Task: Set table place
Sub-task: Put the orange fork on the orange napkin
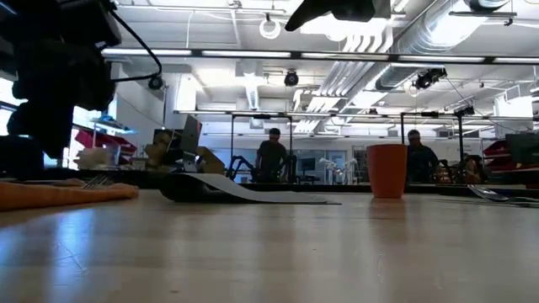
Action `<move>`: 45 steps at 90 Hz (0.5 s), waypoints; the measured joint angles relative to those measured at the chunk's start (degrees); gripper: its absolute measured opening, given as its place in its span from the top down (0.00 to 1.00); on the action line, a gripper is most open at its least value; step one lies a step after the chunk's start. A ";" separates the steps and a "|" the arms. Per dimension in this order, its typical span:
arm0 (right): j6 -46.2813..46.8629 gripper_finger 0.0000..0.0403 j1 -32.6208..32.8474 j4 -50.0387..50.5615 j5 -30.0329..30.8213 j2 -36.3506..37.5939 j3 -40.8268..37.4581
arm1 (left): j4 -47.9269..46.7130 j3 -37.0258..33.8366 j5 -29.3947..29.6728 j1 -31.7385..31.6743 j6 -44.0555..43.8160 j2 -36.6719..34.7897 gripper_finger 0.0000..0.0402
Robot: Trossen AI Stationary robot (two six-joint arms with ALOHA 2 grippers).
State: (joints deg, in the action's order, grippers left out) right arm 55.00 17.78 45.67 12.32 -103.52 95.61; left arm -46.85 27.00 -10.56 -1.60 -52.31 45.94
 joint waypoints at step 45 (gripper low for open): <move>-1.05 0.49 -0.13 -0.02 2.18 0.00 0.00 | 17.10 -12.46 3.01 10.89 -21.28 3.91 0.83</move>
State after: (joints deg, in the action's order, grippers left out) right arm 53.95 17.65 45.65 14.50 -103.53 95.61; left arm -29.76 14.55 -7.55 9.29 -73.59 49.85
